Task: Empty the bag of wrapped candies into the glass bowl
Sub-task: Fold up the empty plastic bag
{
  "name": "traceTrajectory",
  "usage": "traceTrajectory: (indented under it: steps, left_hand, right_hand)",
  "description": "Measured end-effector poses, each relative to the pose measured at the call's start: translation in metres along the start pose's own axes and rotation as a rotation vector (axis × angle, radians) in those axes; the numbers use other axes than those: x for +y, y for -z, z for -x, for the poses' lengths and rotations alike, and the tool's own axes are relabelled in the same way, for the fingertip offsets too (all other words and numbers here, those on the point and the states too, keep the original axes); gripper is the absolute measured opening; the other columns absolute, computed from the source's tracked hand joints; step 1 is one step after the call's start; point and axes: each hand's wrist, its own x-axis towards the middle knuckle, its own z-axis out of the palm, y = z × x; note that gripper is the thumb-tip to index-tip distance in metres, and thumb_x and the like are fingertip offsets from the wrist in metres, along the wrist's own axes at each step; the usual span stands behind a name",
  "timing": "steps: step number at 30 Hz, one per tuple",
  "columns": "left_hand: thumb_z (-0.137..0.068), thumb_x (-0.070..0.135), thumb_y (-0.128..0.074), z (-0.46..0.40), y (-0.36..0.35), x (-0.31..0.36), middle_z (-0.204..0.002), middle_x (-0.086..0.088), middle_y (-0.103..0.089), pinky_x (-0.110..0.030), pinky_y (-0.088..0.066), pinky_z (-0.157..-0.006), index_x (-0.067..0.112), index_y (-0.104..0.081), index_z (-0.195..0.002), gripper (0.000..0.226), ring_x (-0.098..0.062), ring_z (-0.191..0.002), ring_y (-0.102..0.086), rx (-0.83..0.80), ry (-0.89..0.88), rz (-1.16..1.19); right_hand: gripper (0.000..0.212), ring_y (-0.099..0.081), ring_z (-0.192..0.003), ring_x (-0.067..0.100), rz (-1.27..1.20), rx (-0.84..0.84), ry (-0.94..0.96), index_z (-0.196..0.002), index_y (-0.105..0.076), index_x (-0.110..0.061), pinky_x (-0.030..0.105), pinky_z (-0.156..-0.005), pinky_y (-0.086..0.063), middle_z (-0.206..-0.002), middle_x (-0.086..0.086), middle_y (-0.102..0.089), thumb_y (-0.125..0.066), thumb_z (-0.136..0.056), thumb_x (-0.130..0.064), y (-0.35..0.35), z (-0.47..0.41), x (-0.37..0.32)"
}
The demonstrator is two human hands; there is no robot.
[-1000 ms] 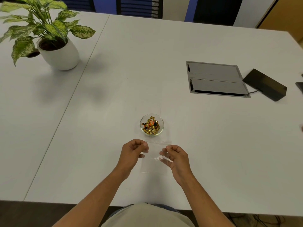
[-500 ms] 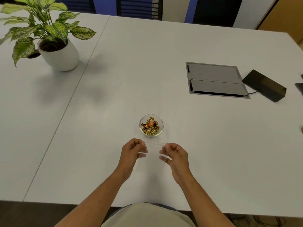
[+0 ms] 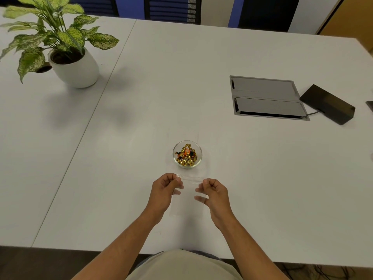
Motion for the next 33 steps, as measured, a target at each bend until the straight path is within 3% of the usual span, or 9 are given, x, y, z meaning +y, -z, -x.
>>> traceTrajectory:
  steps: [4, 12, 16, 23, 33]
  left_hand:
    - [-0.093, 0.015, -0.058, 0.0, 0.0, 0.001, -0.08, -0.01, -0.068, -0.03, -0.056, -0.07, 0.009, -0.067, -0.088, 0.011, -0.017, -0.076, -0.068, 0.004, -0.01, 0.032]
    - [-0.092, 0.014, -0.059, 0.003, 0.001, -0.004, -0.078, -0.009, -0.07, -0.03, -0.058, -0.071, 0.01, -0.069, -0.087, 0.013, -0.021, -0.077, -0.069, -0.03, 0.009, 0.078]
    - [-0.089, 0.01, -0.063, 0.007, 0.001, -0.008, -0.079, -0.006, -0.073, -0.031, -0.059, -0.074, 0.01, -0.071, -0.089, 0.009, -0.024, -0.08, -0.071, -0.083, 0.001, 0.075]
    - [-0.087, 0.005, -0.063, 0.008, -0.002, -0.008, -0.077, -0.007, -0.074, -0.029, -0.06, -0.072, 0.01, -0.073, -0.083, 0.012, -0.024, -0.076, -0.071, -0.033, -0.012, 0.052]
    - [-0.088, 0.008, -0.06, 0.009, -0.001, -0.009, -0.084, -0.021, -0.071, -0.035, -0.06, -0.076, 0.006, -0.071, -0.083, 0.012, -0.029, -0.077, -0.072, -0.048, -0.013, 0.051]
  right_hand:
    - [0.021, -0.072, -0.079, 0.023, -0.045, -0.052, 0.0, -0.093, -0.069, -0.008, 0.035, -0.067, -0.061, -0.086, 0.007, -0.073, -0.055, -0.097, -0.023, 0.001, 0.001, 0.0]
    - [0.013, -0.072, -0.084, 0.025, 0.05, -0.06, 0.05, -0.097, -0.07, -0.007, 0.037, -0.074, -0.06, -0.095, 0.012, -0.073, -0.061, -0.094, -0.016, -0.005, 0.002, 0.001]
    - [0.012, -0.072, -0.082, 0.026, 0.038, -0.062, 0.049, -0.095, -0.069, -0.007, 0.036, -0.072, -0.059, -0.092, 0.011, -0.073, -0.062, -0.093, -0.016, -0.006, 0.004, 0.003]
    - [0.012, -0.073, -0.081, 0.025, 0.035, -0.072, 0.069, -0.092, -0.07, -0.008, 0.031, -0.068, -0.059, -0.086, 0.008, -0.073, -0.063, -0.093, -0.017, -0.009, 0.008, 0.006]
    - [0.01, -0.072, -0.086, 0.03, 0.052, -0.151, 0.057, -0.095, -0.072, -0.007, 0.034, -0.073, -0.059, -0.093, 0.014, -0.076, -0.068, -0.089, -0.013, -0.012, 0.01, 0.006]
